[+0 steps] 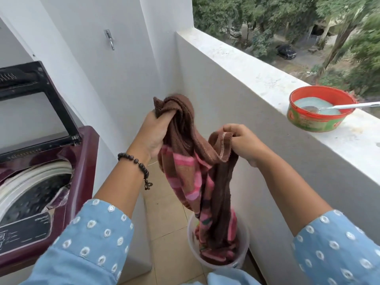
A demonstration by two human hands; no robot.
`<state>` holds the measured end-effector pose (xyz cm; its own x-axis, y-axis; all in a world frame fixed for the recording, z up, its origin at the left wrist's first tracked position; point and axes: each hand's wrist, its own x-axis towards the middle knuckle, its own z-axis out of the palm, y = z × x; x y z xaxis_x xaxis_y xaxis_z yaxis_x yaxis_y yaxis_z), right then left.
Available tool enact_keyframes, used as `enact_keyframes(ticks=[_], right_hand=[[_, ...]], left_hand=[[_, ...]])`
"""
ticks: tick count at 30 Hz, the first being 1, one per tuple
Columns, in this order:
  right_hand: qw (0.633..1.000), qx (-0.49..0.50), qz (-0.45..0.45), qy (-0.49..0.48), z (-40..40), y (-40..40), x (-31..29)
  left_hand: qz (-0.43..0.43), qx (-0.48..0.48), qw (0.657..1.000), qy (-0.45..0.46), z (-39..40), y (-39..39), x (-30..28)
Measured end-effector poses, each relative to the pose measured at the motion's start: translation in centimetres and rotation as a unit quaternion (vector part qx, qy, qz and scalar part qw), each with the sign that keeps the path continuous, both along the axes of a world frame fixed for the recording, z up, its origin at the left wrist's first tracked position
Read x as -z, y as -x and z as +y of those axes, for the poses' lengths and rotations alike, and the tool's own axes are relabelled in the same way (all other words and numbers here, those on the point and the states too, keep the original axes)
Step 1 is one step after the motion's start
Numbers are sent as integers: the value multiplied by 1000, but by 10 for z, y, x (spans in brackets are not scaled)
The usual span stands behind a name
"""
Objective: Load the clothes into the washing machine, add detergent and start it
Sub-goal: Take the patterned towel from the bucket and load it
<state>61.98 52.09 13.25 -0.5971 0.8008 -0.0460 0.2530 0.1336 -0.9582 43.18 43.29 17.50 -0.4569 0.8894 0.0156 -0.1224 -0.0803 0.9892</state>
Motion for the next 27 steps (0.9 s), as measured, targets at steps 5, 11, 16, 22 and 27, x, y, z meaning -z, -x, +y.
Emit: enact_keyframes(ticks=[5,11,16,22,27], right_hand=[[993,-6,99,-60,3,18,-64],[980,-31,183,-71,2,31,-89],[990,-59,123,-30,8,9,-34],[972,-69,-188,-120,-7,7,83],[947,-18,-285,-151,10,1,103]], left_hand=[[21,120,993,2,7,-12,17],[112,136,984,22,11,-29,2],[47,30,998,-35,17,-24,-13],[0,-43,994,-104,24,-17,-41],[0,-78,989,-127,19,0,-49]])
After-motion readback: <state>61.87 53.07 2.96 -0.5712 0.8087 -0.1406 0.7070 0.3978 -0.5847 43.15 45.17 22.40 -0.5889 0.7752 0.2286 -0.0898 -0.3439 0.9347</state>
